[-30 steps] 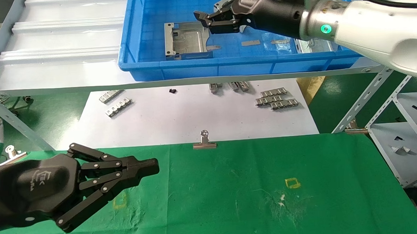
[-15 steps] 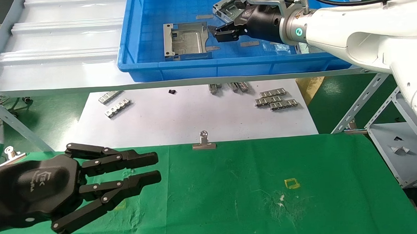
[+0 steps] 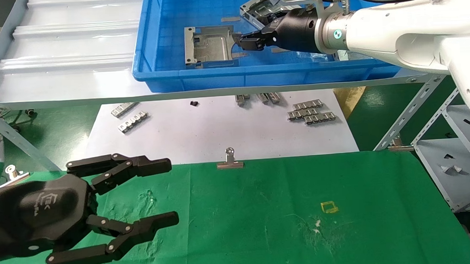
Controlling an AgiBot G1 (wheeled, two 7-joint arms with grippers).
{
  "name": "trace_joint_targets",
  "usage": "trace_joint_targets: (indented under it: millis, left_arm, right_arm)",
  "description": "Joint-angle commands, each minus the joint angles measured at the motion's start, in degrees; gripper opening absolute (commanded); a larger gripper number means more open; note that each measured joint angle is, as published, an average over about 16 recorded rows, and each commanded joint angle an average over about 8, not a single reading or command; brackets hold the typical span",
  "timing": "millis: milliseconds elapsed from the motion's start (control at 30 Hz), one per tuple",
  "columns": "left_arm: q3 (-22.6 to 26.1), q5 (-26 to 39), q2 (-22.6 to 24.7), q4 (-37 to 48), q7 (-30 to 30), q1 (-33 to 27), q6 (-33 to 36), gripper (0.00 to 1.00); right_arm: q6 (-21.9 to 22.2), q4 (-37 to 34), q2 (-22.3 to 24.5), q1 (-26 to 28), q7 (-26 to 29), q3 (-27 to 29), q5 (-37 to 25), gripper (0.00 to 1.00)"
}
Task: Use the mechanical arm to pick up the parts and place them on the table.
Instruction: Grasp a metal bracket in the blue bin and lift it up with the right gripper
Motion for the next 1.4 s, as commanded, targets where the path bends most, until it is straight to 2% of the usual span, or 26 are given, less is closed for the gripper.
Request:
trace_joint_targets:
  millis: [33,400,700,967,1200,1300,1400]
  left_arm:
    - [0.0,0.0,0.0,0.0,0.0,0.0,0.0,1.00]
    - [0.0,0.0,0.0,0.0,0.0,0.0,0.0,1.00]
    - [0.0,0.0,0.0,0.0,0.0,0.0,0.0,1.00]
    - [0.0,0.0,0.0,0.0,0.0,0.0,0.0,1.00]
    - [0.0,0.0,0.0,0.0,0.0,0.0,0.0,1.00]
    - [0.0,0.0,0.0,0.0,0.0,0.0,0.0,1.00]
    - [0.0,0.0,0.0,0.0,0.0,0.0,0.0,1.00]
  right_arm:
    - [-1.1,0.1,0.1,0.5,2.2,-1.3,-0.5,0.00]
    - [5.7,3.9,0.1,-0.9,2.6,-4.6,1.4,0.00]
    - [7.8,4.9,0.2,-1.9,1.6,-7.0,3.9,0.00]
    - [8.1,4.1,0.6,-0.7,-1.6,-7.5,6.9,0.00]
    - [11.2,1.5,0.9,2.6,-5.7,-6.8,8.8,0.00]
    - [9.0,1.0,2.0,4.3,-7.9,-6.7,9.3,0.00]
    - [2.8,1.1,4.6,5.8,-10.5,-6.5,10.1,0.00]
